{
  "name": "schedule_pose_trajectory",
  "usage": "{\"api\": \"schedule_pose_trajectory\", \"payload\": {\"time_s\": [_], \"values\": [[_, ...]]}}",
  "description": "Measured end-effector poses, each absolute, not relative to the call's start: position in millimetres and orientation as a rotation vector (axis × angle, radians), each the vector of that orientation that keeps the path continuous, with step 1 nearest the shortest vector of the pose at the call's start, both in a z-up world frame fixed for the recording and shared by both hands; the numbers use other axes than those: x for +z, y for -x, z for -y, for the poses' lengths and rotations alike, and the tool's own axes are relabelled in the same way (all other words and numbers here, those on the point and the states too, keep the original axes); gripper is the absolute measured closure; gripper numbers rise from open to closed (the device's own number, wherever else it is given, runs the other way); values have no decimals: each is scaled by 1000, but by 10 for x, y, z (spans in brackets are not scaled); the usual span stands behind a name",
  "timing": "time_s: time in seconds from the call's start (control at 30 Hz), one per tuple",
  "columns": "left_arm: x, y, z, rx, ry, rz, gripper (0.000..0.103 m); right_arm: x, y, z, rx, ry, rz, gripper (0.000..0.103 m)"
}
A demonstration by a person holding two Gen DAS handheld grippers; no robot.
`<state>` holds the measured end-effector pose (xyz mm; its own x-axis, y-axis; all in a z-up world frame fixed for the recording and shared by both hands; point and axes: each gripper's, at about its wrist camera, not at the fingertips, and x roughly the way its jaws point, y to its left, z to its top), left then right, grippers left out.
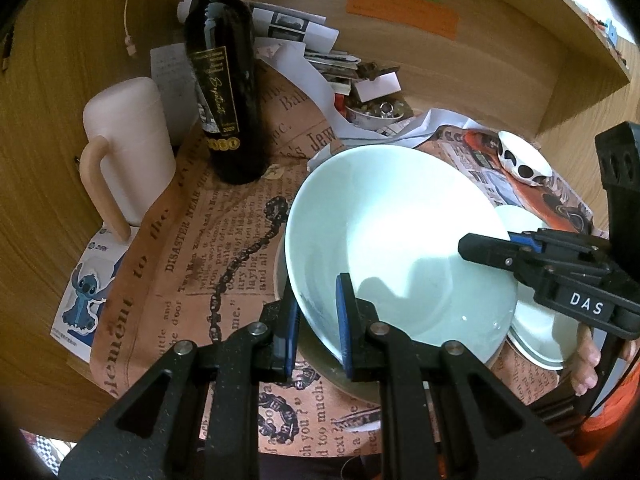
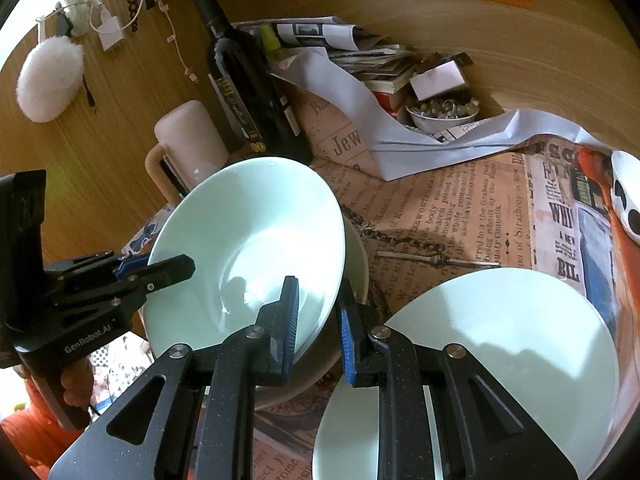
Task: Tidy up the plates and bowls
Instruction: 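Lower the mint green bowl into the greyish-lilac bowl with the left gripper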
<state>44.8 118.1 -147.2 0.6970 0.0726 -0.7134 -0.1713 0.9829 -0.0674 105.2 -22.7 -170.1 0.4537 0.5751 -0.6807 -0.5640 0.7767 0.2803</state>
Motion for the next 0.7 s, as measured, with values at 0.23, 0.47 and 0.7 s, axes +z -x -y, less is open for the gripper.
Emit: {"api": "schedule_pose_trajectory", "payload": {"time_s": [0.23,0.47,0.7], "values": [[-1472,-444,-1140,142,122,-795,86,-1694,-1032,194,688,24,-822,86],[-1462,-440,-1190,130,166,-810,84,-1688,-1027,211,690,30,-811,86],[-1447,-439,-1209,127,182,-815,84,-1675,-962,129,668,129,-776,85]]}}
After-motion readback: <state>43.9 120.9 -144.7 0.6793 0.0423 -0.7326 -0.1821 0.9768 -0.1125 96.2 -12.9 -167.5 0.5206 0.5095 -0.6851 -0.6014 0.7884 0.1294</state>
